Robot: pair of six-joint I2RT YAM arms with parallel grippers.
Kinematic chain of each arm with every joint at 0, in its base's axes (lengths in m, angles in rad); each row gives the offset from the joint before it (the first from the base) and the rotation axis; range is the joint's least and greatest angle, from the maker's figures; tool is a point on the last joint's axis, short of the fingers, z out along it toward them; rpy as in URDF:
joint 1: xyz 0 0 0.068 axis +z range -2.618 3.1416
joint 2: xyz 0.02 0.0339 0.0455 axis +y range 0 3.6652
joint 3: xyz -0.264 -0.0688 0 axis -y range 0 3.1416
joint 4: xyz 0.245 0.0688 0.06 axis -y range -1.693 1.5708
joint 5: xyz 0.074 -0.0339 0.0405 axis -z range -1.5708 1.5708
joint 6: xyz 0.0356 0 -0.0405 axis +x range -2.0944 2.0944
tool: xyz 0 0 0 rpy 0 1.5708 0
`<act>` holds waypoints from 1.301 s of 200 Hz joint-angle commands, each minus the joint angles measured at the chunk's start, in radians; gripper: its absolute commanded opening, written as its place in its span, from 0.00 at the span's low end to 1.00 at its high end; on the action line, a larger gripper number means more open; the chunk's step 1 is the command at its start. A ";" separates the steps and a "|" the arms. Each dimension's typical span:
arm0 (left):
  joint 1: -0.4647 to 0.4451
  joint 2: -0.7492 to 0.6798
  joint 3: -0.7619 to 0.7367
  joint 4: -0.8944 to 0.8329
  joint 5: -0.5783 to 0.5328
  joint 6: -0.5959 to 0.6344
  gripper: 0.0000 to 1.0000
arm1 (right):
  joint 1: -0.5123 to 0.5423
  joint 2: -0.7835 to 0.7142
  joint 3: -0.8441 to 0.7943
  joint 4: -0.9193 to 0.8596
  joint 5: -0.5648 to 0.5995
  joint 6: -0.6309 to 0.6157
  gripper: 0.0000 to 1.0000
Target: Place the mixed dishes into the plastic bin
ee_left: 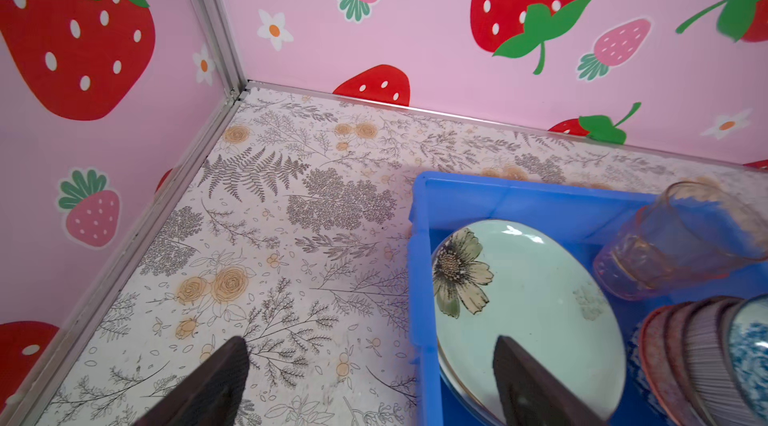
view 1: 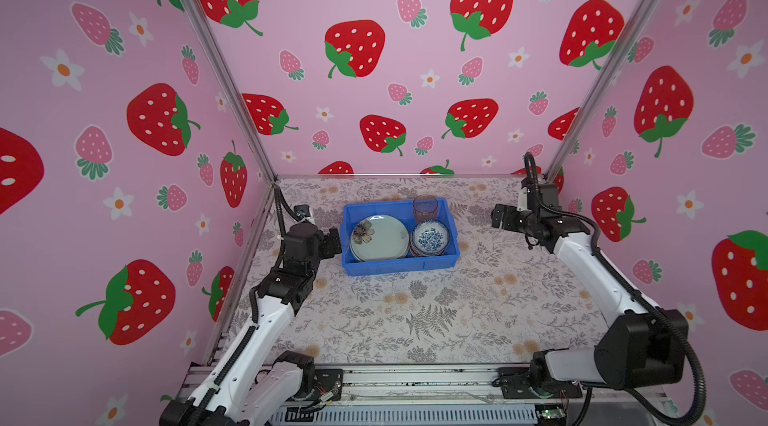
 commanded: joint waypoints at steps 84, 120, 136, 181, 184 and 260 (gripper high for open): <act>0.023 0.293 -0.194 0.605 -0.097 0.202 0.95 | -0.032 -0.077 -0.232 0.385 0.044 -0.124 0.99; 0.047 0.369 -0.222 0.702 -0.059 0.231 0.95 | -0.033 -0.118 -0.355 0.518 0.123 -0.186 0.99; 0.068 0.385 -0.232 0.728 -0.050 0.229 0.95 | -0.034 -0.135 -0.431 0.622 0.136 -0.212 0.99; 0.161 0.430 -0.258 0.778 0.082 0.172 0.95 | -0.035 -0.171 -0.689 1.020 0.187 -0.236 0.99; 0.164 0.434 -0.261 0.785 0.091 0.170 0.95 | -0.036 -0.169 -0.704 1.046 0.189 -0.241 0.99; 0.191 0.545 -0.282 0.902 0.162 0.164 0.96 | -0.049 -0.043 -0.830 1.307 0.169 -0.331 0.99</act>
